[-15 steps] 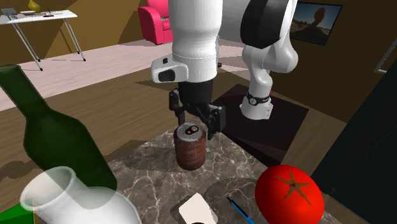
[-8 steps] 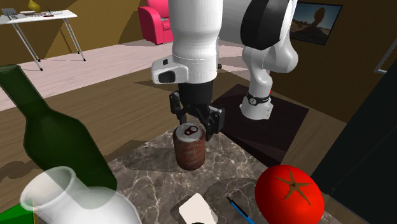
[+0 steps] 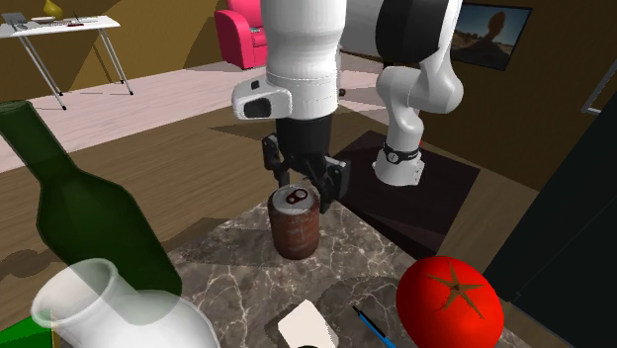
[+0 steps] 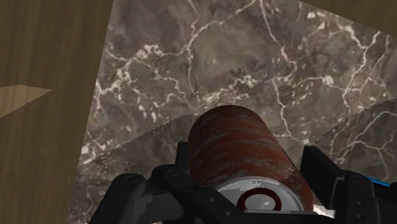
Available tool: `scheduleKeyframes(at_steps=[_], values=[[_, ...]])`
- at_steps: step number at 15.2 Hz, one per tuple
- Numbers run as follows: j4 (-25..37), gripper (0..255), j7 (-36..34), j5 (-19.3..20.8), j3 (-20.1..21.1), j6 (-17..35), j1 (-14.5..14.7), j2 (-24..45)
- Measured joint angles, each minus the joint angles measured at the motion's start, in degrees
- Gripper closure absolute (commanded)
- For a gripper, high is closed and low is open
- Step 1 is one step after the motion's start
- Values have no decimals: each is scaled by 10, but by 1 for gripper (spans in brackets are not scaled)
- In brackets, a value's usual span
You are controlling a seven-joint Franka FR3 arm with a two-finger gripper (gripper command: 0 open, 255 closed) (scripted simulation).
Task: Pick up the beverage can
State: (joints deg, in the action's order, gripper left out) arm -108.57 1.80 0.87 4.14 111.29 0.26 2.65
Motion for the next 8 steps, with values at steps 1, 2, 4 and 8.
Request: scheduleKeyframes(at_steps=[1, 2, 4, 8], values=[[4, 255, 1, 0, 0, -6, 0, -2], [9, 255, 0, 0, 0, -13, 0, -4], [24, 255, 0, -1, 0, -29, 0, -5], [47, 255, 1, -1, 0, -57, 0, -11]])
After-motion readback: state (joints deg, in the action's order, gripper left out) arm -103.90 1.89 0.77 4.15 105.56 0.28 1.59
